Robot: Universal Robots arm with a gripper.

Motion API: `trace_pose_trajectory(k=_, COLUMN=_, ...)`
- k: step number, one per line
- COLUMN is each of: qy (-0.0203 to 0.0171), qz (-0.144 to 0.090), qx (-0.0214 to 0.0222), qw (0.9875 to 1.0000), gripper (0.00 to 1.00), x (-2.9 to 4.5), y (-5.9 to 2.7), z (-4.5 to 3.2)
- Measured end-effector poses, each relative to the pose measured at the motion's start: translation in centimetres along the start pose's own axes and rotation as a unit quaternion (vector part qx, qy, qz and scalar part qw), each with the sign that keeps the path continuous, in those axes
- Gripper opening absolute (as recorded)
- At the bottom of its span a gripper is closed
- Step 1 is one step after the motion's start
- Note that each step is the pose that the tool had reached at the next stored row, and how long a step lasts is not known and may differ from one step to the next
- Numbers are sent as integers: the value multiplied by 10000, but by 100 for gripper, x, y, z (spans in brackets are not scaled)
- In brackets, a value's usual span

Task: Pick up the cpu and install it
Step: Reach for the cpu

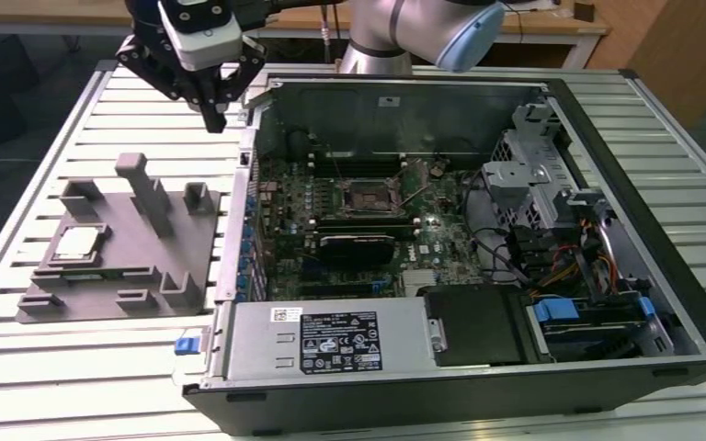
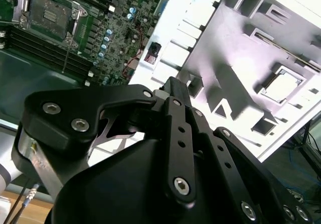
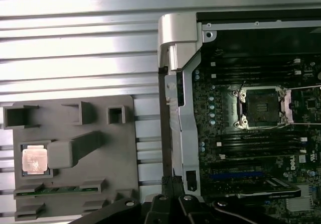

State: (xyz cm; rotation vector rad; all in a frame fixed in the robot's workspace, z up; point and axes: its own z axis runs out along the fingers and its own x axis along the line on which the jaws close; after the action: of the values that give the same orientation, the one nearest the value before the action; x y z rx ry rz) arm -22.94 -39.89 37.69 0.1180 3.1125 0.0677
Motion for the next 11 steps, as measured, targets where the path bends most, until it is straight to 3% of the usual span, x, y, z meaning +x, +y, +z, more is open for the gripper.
trace_pose_trajectory(k=6, qy=0, qz=0, qx=0, qw=10000, gripper=11, x=89, y=-7, z=6)
trace_pose_trajectory(k=11, qy=0, qz=0, qx=1, qw=10000, gripper=11, x=214, y=-17, z=20)
